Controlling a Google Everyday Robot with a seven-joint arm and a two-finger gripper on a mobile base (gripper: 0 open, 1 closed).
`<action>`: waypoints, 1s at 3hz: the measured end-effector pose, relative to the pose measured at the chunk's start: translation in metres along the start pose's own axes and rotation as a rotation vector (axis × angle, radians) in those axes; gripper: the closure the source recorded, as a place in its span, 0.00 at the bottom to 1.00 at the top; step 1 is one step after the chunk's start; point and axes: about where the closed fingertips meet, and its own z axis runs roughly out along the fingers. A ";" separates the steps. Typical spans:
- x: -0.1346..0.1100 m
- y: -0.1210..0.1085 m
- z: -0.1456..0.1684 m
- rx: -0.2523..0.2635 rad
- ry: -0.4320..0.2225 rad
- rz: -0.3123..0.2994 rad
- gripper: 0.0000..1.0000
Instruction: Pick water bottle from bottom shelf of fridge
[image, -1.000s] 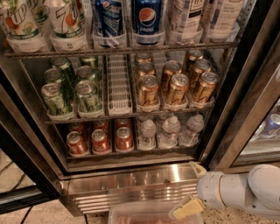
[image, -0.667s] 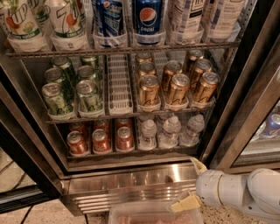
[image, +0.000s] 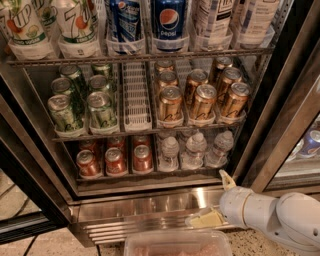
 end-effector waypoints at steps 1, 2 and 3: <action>-0.013 -0.017 0.004 0.063 -0.007 -0.004 0.00; -0.025 -0.022 0.006 0.035 0.051 -0.017 0.00; -0.016 -0.025 0.012 0.013 0.082 0.002 0.00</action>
Offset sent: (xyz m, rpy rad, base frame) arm 0.0269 -0.0045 0.0087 -0.1243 0.1795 0.0531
